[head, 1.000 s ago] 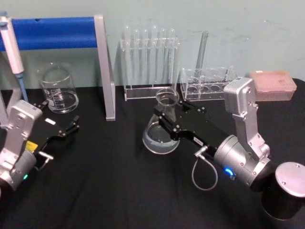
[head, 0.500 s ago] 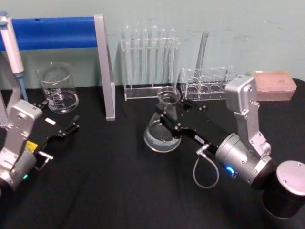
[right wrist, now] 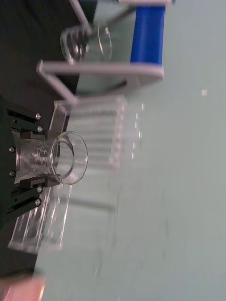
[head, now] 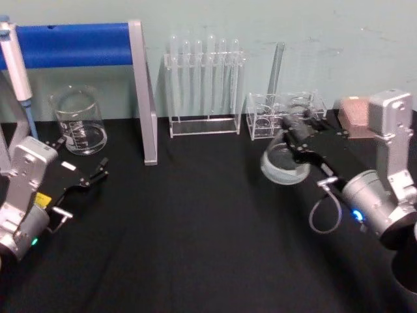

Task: Grasp the erlenmeyer flask with one hand, shake it three times, then place it back.

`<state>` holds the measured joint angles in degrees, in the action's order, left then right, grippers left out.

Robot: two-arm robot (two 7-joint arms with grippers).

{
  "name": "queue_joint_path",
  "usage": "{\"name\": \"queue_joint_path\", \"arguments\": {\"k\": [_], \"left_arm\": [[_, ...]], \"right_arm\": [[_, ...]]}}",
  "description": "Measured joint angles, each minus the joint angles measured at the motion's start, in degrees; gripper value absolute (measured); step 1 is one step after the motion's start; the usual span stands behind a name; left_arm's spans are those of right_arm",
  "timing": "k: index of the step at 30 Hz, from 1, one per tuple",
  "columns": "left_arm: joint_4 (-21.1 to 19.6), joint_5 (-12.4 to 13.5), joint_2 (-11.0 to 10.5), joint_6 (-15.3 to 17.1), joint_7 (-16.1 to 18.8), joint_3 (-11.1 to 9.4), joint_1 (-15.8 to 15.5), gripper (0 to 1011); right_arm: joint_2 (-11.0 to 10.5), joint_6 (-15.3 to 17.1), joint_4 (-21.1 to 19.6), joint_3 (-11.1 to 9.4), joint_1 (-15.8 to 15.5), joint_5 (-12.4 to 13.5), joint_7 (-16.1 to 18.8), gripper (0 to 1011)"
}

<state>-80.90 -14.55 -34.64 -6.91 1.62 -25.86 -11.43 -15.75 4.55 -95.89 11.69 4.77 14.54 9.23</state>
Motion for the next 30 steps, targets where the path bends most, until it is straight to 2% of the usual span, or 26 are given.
{"name": "queue_joint_path", "arguments": {"k": [7, 10, 16, 22, 28, 30], "left_arm": [[0.0, 0.0, 0.0, 0.0, 0.0, 0.0, 0.0, 1001], [0.0, 0.0, 0.0, 0.0, 0.0, 0.0, 0.0, 1001], [0.0, 0.0, 0.0, 0.0, 0.0, 0.0, 0.0, 1001], [0.0, 0.0, 0.0, 0.0, 0.0, 0.0, 0.0, 1001], [0.0, 0.0, 0.0, 0.0, 0.0, 0.0, 0.0, 1001], [0.0, 0.0, 0.0, 0.0, 0.0, 0.0, 0.0, 1001]], "right_arm": [[0.6, 0.4, -0.8, -4.1, -1.7, -1.0, -3.1, 449], [0.9, 0.5, -0.8, -5.2, -1.9, -1.3, -3.6, 450], [1.4, 0.5, -0.4, -5.5, -1.6, -1.8, -2.7, 450], [1.9, 0.5, 0.6, -3.3, -0.3, -1.9, 1.0, 449], [2.0, 0.4, 1.4, 0.3, 1.1, -1.4, 5.3, 449], [1.9, 0.4, 1.5, 2.1, 1.6, -0.9, 7.2, 450]]}}
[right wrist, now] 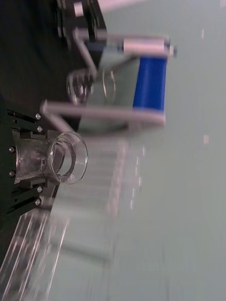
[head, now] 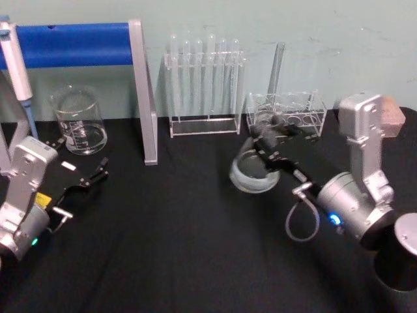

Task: Grasp the erlenmeyer flask with one hand, shake it three times, then place it back.

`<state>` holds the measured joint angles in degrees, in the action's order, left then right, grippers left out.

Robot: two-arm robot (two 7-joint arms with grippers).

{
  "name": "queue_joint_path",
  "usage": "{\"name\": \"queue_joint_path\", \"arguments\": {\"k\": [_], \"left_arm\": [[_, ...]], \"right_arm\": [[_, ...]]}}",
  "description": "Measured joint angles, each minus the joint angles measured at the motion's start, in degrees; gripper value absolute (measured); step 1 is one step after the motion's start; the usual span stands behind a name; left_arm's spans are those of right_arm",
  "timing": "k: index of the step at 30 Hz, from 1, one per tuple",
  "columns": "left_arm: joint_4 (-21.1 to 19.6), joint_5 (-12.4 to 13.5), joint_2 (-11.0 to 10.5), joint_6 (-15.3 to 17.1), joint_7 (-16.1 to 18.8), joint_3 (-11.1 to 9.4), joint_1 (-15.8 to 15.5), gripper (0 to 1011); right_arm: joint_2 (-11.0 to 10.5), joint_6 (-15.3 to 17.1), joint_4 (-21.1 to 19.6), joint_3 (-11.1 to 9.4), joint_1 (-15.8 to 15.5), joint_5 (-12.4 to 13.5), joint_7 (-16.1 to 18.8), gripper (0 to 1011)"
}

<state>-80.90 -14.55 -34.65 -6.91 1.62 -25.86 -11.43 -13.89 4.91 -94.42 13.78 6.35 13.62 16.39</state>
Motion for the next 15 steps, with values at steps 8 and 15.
{"name": "queue_joint_path", "arguments": {"k": [8, 15], "left_arm": [[0.0, 0.0, 0.0, 0.0, 0.0, 0.0, 0.0, 1001], [0.0, 0.0, 0.0, 0.0, 0.0, 0.0, 0.0, 1001]], "right_arm": [[-1.0, -0.3, -0.1, 4.9, 0.9, 1.4, 4.4, 450], [-1.8, -0.5, -0.7, 6.7, 1.1, 2.3, 5.0, 449]]}}
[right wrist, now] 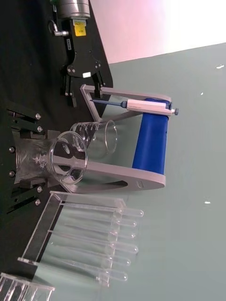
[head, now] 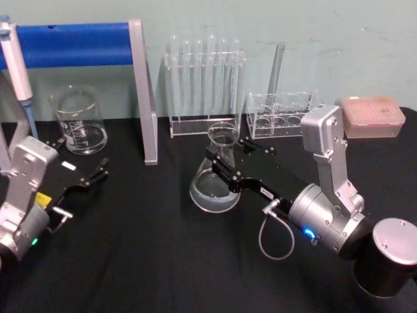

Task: Grasp the erlenmeyer flask with one hand, shake it three times, then place it back.

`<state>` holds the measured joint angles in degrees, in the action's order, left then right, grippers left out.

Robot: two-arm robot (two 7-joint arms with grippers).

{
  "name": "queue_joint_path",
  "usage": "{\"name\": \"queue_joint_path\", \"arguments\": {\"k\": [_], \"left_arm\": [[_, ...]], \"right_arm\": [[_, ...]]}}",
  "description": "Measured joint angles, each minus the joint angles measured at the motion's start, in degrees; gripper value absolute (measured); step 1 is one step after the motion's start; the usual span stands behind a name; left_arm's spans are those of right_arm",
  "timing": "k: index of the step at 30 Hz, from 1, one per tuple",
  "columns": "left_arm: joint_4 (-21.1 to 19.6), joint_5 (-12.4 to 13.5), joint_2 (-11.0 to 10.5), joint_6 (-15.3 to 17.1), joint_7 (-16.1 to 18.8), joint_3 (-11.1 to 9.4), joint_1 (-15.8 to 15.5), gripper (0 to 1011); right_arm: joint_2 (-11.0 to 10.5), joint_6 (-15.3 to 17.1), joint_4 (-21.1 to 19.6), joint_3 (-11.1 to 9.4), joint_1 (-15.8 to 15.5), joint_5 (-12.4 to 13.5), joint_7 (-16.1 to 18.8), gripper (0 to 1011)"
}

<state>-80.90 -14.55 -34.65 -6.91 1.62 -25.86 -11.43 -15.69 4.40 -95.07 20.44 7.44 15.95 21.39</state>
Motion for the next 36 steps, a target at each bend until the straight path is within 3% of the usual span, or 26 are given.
{"name": "queue_joint_path", "arguments": {"k": [5, 11, 22, 31, 36], "left_arm": [[0.0, 0.0, 0.0, 0.0, 0.0, 0.0, 0.0, 1001], [0.0, 0.0, 0.0, 0.0, 0.0, 0.0, 0.0, 1001], [0.0, 0.0, 0.0, 0.0, 0.0, 0.0, 0.0, 1001], [0.0, 0.0, 0.0, 0.0, 0.0, 0.0, 0.0, 1001], [0.0, 0.0, 0.0, 0.0, 0.0, 0.0, 0.0, 1001]], "right_arm": [[-0.4, -0.1, -0.3, -0.5, -0.3, 0.4, -1.7, 449], [-0.6, -0.3, -0.5, -3.2, -1.1, 0.5, -5.6, 449], [0.1, -0.5, -1.4, -10.4, -3.6, -1.3, -12.7, 449], [0.9, -0.3, -1.8, -13.7, -4.6, -2.7, -14.5, 450], [1.4, -0.1, -1.7, -13.7, -4.4, -3.1, -13.5, 449]]}}
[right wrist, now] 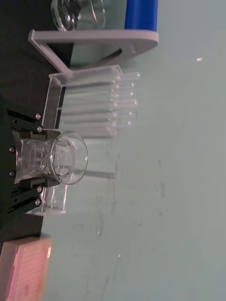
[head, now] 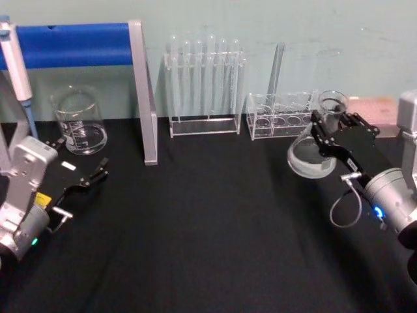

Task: Grasp the erlenmeyer flask with one hand, shake it three times, then place it back.

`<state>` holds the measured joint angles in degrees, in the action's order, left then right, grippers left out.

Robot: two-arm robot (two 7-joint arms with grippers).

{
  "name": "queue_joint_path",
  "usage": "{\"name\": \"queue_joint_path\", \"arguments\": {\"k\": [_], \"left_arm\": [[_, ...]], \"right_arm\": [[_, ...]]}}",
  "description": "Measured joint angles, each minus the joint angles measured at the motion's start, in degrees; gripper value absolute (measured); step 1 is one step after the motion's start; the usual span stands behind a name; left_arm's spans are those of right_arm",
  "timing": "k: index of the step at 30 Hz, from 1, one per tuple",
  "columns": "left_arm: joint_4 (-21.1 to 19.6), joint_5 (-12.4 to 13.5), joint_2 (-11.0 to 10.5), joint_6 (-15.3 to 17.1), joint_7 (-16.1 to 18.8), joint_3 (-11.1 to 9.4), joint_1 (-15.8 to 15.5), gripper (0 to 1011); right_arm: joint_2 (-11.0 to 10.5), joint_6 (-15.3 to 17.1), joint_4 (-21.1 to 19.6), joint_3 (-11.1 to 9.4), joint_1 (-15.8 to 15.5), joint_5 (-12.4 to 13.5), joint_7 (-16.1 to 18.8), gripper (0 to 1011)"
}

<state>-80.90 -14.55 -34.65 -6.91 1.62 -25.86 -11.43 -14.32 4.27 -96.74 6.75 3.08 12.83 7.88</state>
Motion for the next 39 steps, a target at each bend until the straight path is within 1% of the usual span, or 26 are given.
{"name": "queue_joint_path", "arguments": {"k": [3, 8, 9, 11, 12, 14, 15, 16, 19, 26, 39], "left_arm": [[0.0, 0.0, 0.0, 0.0, 0.0, 0.0, 0.0, 1001], [0.0, 0.0, 0.0, 0.0, 0.0, 0.0, 0.0, 1001], [0.0, 0.0, 0.0, 0.0, 0.0, 0.0, 0.0, 1001], [0.0, 0.0, 0.0, 0.0, 0.0, 0.0, 0.0, 1001], [0.0, 0.0, 0.0, 0.0, 0.0, 0.0, 0.0, 1000], [0.0, 0.0, 0.0, 0.0, 0.0, 0.0, 0.0, 1001], [0.0, 0.0, 0.0, 0.0, 0.0, 0.0, 0.0, 1001], [0.0, 0.0, 0.0, 0.0, 0.0, 0.0, 0.0, 1001], [0.0, 0.0, 0.0, 0.0, 0.0, 0.0, 0.0, 1001], [0.0, 0.0, 0.0, 0.0, 0.0, 0.0, 0.0, 1001], [0.0, 0.0, 0.0, 0.0, 0.0, 0.0, 0.0, 1001]], "right_arm": [[0.2, 0.0, 0.4, 0.5, 0.3, -0.1, 1.2, 449], [0.2, 0.1, 0.8, 2.9, 0.9, 0.1, 4.7, 449], [0.0, 0.1, 0.8, 3.9, 1.0, 0.3, 5.9, 449], [-0.2, 0.0, 0.8, 4.8, 1.1, 0.5, 7.0, 449], [-0.5, 0.0, 0.8, 5.7, 1.2, 0.8, 8.0, 449], [-0.8, 0.0, 0.7, 6.9, 1.3, 1.2, 9.2, 449], [-0.8, 0.0, 0.7, 6.9, 1.3, 1.2, 9.2, 449], [-1.0, 0.0, 0.7, 7.5, 1.4, 1.5, 9.7, 449], [-1.4, 0.0, 0.7, 8.4, 1.5, 1.9, 10.2, 449], [-2.1, 0.0, 0.7, 9.4, 1.9, 2.7, 10.2, 449], [-2.9, 0.0, 0.6, 9.8, 2.2, 3.4, 9.3, 449]]}}
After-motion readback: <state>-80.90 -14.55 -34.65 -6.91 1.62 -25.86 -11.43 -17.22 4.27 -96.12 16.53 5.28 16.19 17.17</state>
